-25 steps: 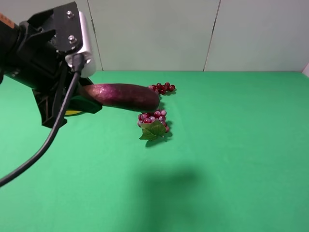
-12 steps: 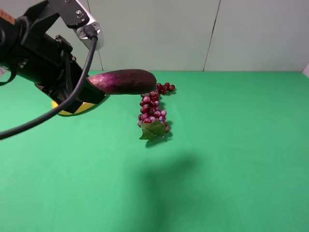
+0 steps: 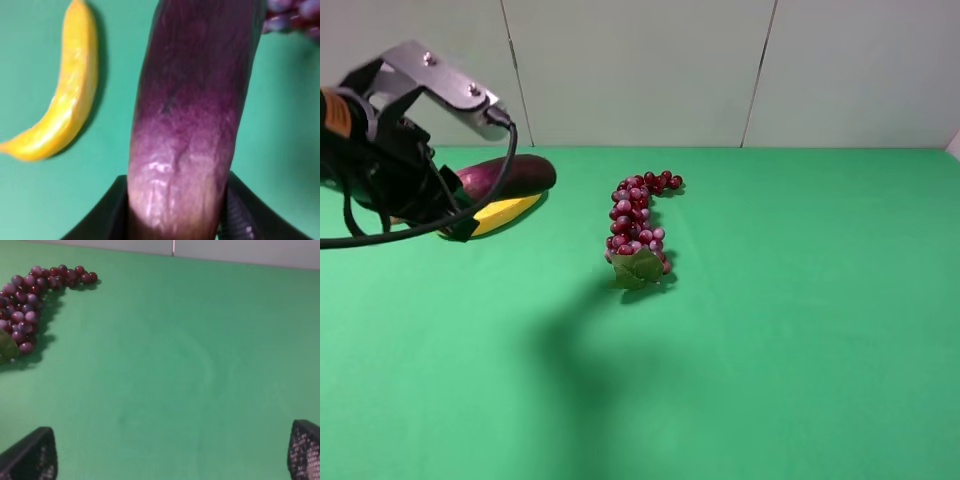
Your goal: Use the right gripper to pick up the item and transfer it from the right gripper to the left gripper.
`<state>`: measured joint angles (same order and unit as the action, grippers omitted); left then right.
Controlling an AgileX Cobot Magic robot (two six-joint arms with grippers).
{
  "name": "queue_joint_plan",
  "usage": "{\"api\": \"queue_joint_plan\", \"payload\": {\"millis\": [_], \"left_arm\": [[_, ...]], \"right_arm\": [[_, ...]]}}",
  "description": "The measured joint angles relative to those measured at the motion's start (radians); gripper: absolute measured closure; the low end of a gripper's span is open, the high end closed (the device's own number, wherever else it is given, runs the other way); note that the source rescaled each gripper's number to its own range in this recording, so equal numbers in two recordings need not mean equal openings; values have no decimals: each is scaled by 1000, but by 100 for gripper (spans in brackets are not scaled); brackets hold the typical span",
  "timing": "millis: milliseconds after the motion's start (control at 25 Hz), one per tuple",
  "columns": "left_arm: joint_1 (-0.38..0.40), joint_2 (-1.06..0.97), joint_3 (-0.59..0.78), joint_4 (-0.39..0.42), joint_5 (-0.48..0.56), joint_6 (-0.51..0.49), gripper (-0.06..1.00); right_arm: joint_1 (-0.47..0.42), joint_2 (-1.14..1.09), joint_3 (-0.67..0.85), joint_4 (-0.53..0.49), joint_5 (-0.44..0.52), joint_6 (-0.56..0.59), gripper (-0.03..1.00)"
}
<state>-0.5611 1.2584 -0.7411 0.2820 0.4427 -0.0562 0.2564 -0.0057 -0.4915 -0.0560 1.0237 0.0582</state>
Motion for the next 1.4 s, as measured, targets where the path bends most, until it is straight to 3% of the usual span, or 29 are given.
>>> {"api": "queue_joint_plan", "payload": {"millis": [280,560,720,920,1400], "left_arm": [[0,-1,129,200,-98,-271,94],[5,-2,218,335,-175,-413,94],[89,-2,244,353,-239,-437,94],[227,-2,264,354,-402,-443,94],[253,263,269,355,-680,-443,94]], "right_arm": [[0,0,0,0,0,0,-3],[0,0,0,0,0,0,-3],[0,0,0,0,0,0,-3],[0,0,0,0,0,0,-3],[0,0,0,0,0,0,-3]]}}
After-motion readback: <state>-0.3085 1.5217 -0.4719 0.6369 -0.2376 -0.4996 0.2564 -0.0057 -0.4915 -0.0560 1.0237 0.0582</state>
